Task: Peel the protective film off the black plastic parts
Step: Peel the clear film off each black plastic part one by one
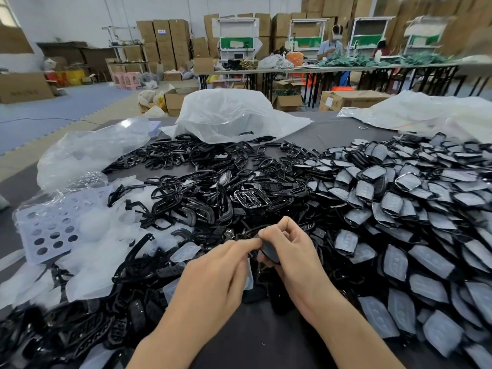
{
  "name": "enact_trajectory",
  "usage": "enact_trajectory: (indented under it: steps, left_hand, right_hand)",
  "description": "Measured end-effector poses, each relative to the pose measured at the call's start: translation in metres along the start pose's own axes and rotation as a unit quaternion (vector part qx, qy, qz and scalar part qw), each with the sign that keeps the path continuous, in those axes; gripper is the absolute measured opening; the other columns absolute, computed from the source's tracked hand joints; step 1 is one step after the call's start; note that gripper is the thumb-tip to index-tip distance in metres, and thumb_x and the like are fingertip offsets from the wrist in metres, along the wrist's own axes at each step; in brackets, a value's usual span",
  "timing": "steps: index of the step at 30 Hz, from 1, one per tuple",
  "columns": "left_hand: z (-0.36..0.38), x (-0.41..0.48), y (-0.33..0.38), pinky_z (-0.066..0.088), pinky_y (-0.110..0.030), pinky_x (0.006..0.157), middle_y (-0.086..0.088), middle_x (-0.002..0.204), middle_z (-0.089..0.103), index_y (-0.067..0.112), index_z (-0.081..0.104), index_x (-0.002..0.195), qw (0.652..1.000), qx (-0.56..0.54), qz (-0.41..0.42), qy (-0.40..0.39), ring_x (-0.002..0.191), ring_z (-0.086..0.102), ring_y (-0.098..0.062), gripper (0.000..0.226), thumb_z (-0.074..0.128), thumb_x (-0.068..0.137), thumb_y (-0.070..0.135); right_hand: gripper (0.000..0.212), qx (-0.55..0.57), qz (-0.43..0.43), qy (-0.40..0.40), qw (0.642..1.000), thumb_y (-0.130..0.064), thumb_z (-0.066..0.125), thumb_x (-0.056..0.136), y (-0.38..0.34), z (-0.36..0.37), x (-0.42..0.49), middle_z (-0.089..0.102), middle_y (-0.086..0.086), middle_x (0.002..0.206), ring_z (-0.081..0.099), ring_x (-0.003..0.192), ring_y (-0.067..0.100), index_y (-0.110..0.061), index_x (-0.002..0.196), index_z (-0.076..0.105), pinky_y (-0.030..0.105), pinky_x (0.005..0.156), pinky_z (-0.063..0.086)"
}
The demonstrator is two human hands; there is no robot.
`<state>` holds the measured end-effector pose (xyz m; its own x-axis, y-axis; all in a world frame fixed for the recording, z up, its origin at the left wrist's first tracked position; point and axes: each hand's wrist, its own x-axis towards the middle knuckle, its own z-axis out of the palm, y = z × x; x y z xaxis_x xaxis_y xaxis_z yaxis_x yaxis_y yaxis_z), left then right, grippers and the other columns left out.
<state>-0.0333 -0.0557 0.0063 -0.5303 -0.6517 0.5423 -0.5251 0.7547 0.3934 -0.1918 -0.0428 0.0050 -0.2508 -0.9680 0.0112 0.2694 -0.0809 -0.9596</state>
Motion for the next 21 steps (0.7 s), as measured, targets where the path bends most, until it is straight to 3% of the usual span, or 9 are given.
enact_trajectory:
  steps: [3,6,8,10,13,15,17,21]
  left_hand:
    - [0.007,-0.002,0.006,0.052,-0.027,0.064,0.017,0.099,0.067,0.036,0.057,0.122,0.998,-0.027,0.029,-0.047,0.079,0.063,0.000,0.033,0.044,0.096,0.022]
    - [0.013,-0.004,0.012,0.043,-0.020,0.055,0.012,0.085,0.066,0.033,0.060,0.124,0.994,-0.029,0.054,-0.088,0.065,0.058,-0.007,0.035,0.044,0.094,0.023]
    - [0.015,-0.004,0.013,0.037,-0.017,0.053,0.011,0.080,0.064,0.033,0.062,0.124,0.994,-0.041,0.059,-0.077,0.062,0.054,-0.008,0.037,0.046,0.093,0.022]
    - [0.015,-0.004,0.013,0.044,-0.017,0.058,0.014,0.085,0.067,0.035,0.065,0.120,0.994,-0.081,0.049,-0.047,0.067,0.059,-0.003,0.035,0.048,0.093,0.020]
    - [0.014,-0.002,0.006,0.041,-0.013,0.057,0.016,0.075,0.065,0.041,0.062,0.112,0.988,-0.147,-0.033,0.032,0.061,0.059,-0.003,0.028,0.048,0.097,0.022]
    - [0.015,0.000,0.001,0.043,-0.026,0.052,0.006,0.068,0.059,0.047,0.057,0.111,0.971,-0.203,-0.111,0.061,0.055,0.052,-0.010,0.021,0.048,0.101,0.031]
    - [0.015,0.003,0.000,0.047,-0.034,0.056,0.005,0.070,0.061,0.048,0.056,0.110,0.951,-0.256,-0.164,0.055,0.059,0.054,-0.015,0.018,0.053,0.097,0.036]
    - [0.013,0.007,0.004,0.046,-0.021,0.054,0.005,0.064,0.062,0.043,0.062,0.100,0.927,-0.315,-0.198,0.049,0.057,0.054,-0.008,0.016,0.058,0.097,0.028]
  right_hand:
    - [0.033,0.002,0.000,0.017,1.000,-0.004,0.063,0.088,0.001,-0.002,0.001,0.053,-0.002,0.058,0.050,0.051,0.009,-0.022,0.064,0.047,0.024,0.056,0.045]
    - [0.034,0.026,0.014,0.029,0.999,-0.006,0.065,0.087,0.000,-0.004,0.001,0.055,0.003,0.062,0.057,0.053,0.014,-0.022,0.062,0.049,0.022,0.050,0.048]
    - [0.035,0.033,0.019,0.030,0.999,-0.008,0.066,0.086,-0.001,-0.005,0.002,0.058,-0.001,0.063,0.058,0.054,0.014,-0.025,0.060,0.049,0.021,0.048,0.046]
    - [0.036,0.041,0.018,0.028,0.999,-0.007,0.066,0.085,-0.002,-0.005,0.004,0.056,-0.002,0.063,0.057,0.053,0.012,-0.026,0.059,0.049,0.020,0.048,0.045]
    - [0.037,0.038,0.023,0.020,0.999,-0.007,0.065,0.086,-0.002,-0.004,0.004,0.052,-0.004,0.062,0.052,0.052,0.007,-0.026,0.059,0.048,0.020,0.051,0.046]
    - [0.034,0.044,0.038,-0.005,0.998,-0.008,0.067,0.088,-0.002,-0.002,0.002,0.058,-0.004,0.065,0.057,0.054,0.007,-0.024,0.062,0.052,0.020,0.054,0.049]
    - [0.027,0.068,0.049,-0.045,0.995,-0.010,0.070,0.089,-0.001,0.002,-0.002,0.062,0.001,0.070,0.061,0.057,0.009,-0.021,0.067,0.058,0.020,0.054,0.051]
    - [0.012,0.082,0.032,-0.111,0.990,-0.023,0.069,0.084,-0.002,0.008,-0.007,0.070,0.005,0.075,0.064,0.059,0.011,-0.011,0.084,0.065,0.020,0.055,0.052]
